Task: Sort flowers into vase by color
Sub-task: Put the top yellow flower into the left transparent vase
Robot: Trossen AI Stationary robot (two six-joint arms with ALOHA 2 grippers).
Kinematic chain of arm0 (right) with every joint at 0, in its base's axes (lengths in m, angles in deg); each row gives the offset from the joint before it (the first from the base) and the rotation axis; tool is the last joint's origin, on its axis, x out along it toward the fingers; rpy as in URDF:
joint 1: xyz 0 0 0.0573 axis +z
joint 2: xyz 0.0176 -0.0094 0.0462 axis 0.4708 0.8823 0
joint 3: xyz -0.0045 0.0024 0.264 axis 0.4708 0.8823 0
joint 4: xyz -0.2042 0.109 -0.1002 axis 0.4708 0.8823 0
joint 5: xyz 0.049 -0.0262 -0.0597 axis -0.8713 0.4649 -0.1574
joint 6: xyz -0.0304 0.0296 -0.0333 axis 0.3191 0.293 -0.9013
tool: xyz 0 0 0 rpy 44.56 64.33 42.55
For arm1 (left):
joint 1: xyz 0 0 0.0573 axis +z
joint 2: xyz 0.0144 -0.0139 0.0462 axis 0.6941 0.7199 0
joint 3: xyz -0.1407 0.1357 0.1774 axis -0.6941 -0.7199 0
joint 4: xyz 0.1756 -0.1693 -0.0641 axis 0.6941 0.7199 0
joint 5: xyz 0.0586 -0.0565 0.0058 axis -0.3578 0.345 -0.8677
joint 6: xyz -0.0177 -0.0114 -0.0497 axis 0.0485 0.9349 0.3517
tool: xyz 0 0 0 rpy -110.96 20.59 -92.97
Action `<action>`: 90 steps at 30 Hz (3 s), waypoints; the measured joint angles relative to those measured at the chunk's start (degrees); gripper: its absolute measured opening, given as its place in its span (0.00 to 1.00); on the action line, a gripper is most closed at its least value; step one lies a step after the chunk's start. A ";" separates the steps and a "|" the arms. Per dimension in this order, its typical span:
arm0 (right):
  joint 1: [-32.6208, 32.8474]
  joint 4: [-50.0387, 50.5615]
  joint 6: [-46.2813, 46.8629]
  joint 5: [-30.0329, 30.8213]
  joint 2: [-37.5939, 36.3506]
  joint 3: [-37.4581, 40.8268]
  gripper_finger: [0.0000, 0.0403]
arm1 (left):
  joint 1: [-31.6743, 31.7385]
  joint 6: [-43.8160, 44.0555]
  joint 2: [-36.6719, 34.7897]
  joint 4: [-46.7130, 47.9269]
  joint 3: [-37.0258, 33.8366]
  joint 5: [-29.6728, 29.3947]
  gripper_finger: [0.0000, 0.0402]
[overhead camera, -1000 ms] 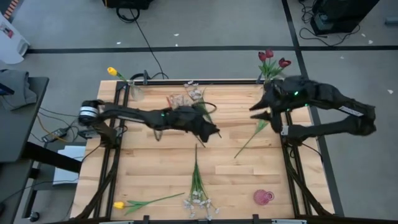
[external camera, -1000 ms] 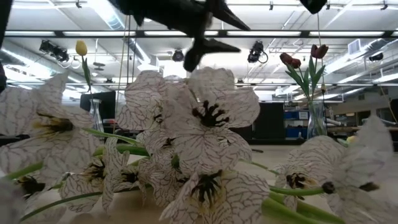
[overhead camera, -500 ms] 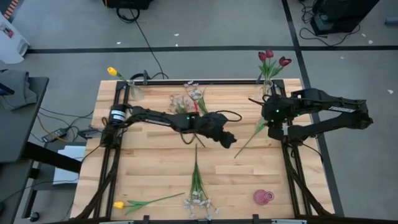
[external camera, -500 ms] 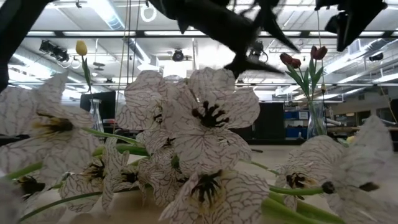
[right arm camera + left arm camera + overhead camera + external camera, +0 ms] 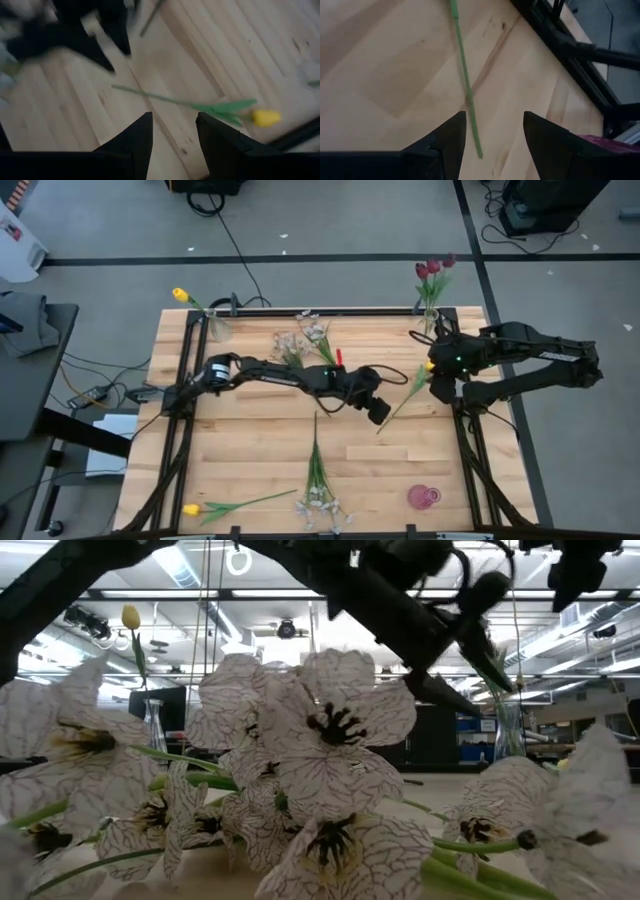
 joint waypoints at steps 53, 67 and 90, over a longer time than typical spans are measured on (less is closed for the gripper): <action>3.94 -24.34 11.48 -4.51 0.80 -0.04 0.41 | -11.74 -11.16 12.63 -0.32 9.74 -33.92 0.50; 5.66 -25.21 10.33 -3.17 -5.01 -0.04 0.41 | -11.62 -3.97 15.56 1.31 9.85 -32.73 0.47; 5.66 -22.73 12.55 0.65 -18.18 -0.04 0.41 | -15.60 6.80 15.67 29.90 21.22 -18.85 0.00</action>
